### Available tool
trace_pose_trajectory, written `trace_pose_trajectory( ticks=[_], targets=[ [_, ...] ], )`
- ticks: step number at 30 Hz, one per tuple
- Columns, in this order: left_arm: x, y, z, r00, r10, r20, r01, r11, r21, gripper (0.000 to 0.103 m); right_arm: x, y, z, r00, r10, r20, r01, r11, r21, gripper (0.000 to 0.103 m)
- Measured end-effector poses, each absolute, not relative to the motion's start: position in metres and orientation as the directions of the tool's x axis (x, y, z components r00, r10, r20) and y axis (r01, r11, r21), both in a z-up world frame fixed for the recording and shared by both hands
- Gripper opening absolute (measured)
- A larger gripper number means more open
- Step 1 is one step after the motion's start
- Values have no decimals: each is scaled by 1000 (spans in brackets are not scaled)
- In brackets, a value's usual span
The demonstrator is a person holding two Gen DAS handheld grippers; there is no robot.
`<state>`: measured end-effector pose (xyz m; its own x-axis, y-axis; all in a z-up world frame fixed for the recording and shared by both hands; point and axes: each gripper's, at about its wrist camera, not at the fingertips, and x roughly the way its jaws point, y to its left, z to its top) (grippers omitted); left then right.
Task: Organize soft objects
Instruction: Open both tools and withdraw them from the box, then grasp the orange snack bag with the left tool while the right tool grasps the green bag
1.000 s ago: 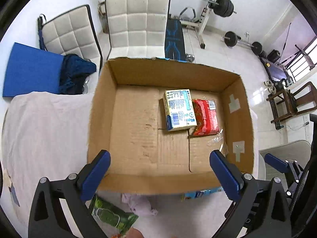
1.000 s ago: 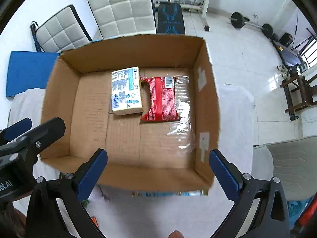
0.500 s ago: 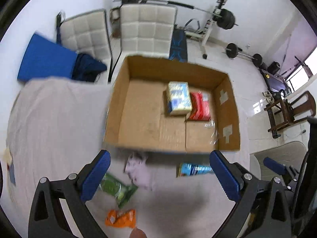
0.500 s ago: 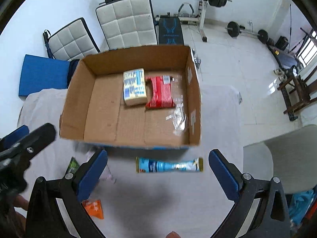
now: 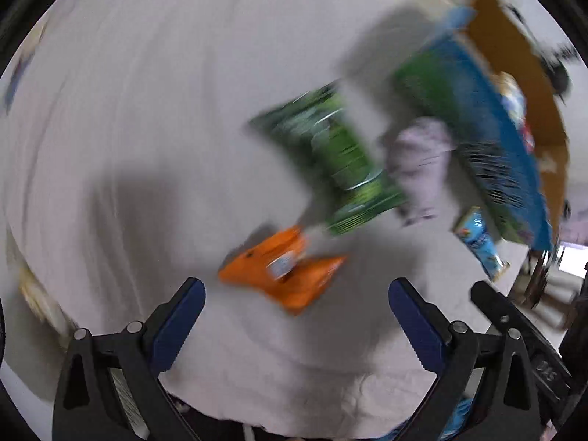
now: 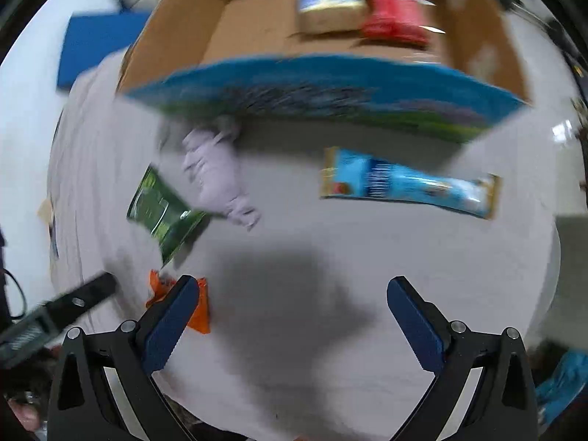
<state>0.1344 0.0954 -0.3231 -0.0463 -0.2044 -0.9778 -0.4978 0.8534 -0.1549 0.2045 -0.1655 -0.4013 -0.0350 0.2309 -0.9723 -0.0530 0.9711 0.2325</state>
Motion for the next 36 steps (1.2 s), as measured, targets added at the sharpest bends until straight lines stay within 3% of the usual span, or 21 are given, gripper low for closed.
trace_pose_trajectory(
  ticks=[10,12,13,17,24,29,31,32,35,36],
  targets=[
    [103,106,-394,-63,-427,-902,-684,676,-273,101,222,-84,-414,-83,185,-979,-267,943,200,103],
    [112,100,-401,-64,-431,-900,-669,688,-282,83,227,-76,-414,-86,174,-981,-283,940,192,103],
    [113,99,-405,-72,-434,-898,-662,694,-282,59,230,-72,-412,-86,169,-982,-297,936,187,103],
    [116,101,-404,-68,-419,-906,-627,724,-287,51,240,-56,-411,-94,144,-985,-343,924,168,103],
    [120,138,-387,-63,-278,-959,-583,790,-191,48,255,-15,-436,-148,109,-983,-429,889,163,101],
    [123,164,-384,-54,-243,-969,-593,788,-165,47,262,19,-459,-195,72,-978,-495,854,161,98],
    [123,171,-385,-51,-250,-967,-601,781,-170,47,265,32,-463,-204,46,-978,-525,838,149,90],
    [123,174,-385,-50,-248,-967,-601,781,-170,47,265,34,-466,-211,33,-977,-532,835,143,81],
    [122,170,-389,-45,-249,-967,-606,777,-171,47,266,44,-477,-233,-9,-972,-557,821,126,77],
    [122,170,-391,-44,-250,-967,-608,775,-172,47,265,45,-483,-249,-24,-968,-565,816,125,70]
  ],
)
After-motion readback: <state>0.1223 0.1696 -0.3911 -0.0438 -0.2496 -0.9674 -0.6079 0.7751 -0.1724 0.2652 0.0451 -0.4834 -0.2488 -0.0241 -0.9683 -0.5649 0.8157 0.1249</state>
